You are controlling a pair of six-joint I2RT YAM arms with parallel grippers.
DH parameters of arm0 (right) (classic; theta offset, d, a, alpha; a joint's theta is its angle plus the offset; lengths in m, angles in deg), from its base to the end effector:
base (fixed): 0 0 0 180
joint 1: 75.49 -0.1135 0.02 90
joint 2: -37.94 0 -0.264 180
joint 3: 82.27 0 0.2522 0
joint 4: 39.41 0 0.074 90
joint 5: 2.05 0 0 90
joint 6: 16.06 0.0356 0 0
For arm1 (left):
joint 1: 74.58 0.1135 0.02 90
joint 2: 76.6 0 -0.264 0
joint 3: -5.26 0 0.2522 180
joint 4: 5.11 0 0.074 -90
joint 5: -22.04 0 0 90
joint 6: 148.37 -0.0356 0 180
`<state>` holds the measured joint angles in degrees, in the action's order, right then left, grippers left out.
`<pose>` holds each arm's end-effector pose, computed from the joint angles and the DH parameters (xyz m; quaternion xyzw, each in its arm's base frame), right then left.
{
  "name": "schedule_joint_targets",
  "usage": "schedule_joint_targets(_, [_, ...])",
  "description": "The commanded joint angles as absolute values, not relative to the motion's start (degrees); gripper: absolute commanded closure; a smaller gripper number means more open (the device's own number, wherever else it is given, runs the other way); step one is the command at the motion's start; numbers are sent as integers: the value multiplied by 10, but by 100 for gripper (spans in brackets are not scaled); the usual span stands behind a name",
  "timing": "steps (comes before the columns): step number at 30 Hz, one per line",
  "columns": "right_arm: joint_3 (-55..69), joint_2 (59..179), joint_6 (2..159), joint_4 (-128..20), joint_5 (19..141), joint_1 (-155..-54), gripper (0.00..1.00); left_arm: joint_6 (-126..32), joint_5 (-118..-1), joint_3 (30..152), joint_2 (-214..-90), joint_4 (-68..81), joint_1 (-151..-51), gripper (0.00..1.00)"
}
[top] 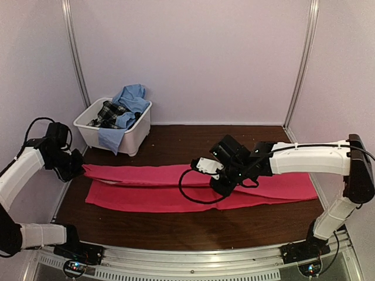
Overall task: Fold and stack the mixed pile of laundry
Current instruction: Adjust the rectangle-folded trousers at the center of the board.
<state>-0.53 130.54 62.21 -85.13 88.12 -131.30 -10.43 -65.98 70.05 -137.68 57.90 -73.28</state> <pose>0.1912 0.2812 0.2382 -0.5320 0.7964 0.1066 0.2670 0.1999 0.0033 0.2667 -0.3975 0.8784 -0.1201 0.2365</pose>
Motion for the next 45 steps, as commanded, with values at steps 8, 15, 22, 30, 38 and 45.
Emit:
schedule_joint_targets(8, [-68,1401,634,-817,806,-1327,100,-121,-671,620,-1377,590,-721,100])
schedule_joint_targets(15, [-43,1420,640,-833,841,-1330,100,-139,-639,611,-1400,536,-721,100])
schedule_joint_targets(22, [10,1333,642,-891,863,-1322,100,-184,-660,739,-1367,616,-721,100])
schedule_joint_targets(30, [-29,1344,649,-873,821,-1325,100,-166,-661,692,-1358,657,-713,100])
schedule_joint_targets(38, [-57,1390,651,-829,751,-1333,93,-181,-657,628,-1361,632,-688,99])
schedule_joint_targets(45, [-41,1279,672,-796,664,-1268,41,-263,-535,664,-1329,480,-717,24])
